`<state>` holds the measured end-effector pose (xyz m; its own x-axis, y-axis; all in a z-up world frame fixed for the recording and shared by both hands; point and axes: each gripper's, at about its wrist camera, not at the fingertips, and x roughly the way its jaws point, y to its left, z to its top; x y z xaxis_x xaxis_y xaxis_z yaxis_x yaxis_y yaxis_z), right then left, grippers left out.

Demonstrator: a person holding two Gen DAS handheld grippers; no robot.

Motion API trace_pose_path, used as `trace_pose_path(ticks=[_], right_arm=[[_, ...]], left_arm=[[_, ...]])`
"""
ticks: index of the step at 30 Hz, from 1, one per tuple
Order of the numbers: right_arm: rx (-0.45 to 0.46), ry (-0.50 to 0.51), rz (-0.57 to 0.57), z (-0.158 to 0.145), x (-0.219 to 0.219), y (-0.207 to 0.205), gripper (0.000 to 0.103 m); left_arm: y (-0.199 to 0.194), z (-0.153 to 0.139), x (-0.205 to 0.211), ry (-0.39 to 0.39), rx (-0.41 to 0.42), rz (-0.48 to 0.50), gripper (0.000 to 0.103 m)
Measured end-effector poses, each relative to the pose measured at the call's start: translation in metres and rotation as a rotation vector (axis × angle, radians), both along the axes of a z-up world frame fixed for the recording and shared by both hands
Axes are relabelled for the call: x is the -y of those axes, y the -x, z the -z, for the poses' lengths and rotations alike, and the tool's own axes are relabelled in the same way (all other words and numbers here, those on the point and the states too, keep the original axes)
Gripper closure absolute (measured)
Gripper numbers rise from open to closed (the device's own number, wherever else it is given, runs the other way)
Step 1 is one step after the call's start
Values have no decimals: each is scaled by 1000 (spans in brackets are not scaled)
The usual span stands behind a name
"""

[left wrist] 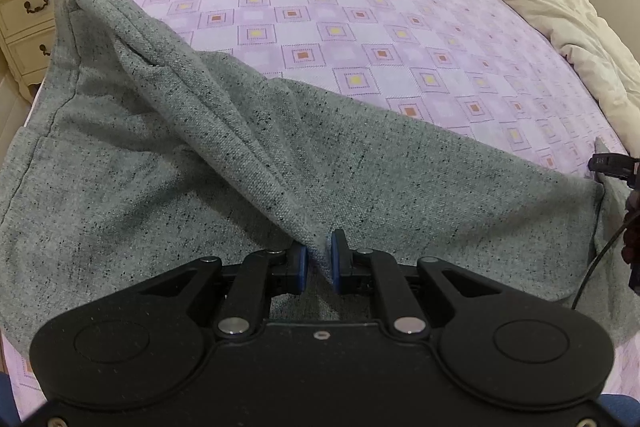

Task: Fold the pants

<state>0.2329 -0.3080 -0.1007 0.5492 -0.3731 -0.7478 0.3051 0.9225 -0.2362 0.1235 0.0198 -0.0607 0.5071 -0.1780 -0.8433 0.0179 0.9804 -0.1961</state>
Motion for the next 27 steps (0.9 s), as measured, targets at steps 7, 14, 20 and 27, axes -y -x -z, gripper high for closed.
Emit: trace_pose_path(ticks=[7, 14, 20, 27], right_arm=[[446, -361, 123, -97, 89, 91, 101], [343, -421, 217, -60, 125, 181, 101], [229, -440, 287, -9, 115, 192, 98], [293, -577, 349, 4, 132, 195, 87]], left_arm=[[-13, -45, -1, 46, 140, 1, 96], [24, -85, -16, 101, 244, 36, 95], [59, -4, -2, -29, 9, 120, 95], [60, 8, -1, -27, -30, 109, 88]])
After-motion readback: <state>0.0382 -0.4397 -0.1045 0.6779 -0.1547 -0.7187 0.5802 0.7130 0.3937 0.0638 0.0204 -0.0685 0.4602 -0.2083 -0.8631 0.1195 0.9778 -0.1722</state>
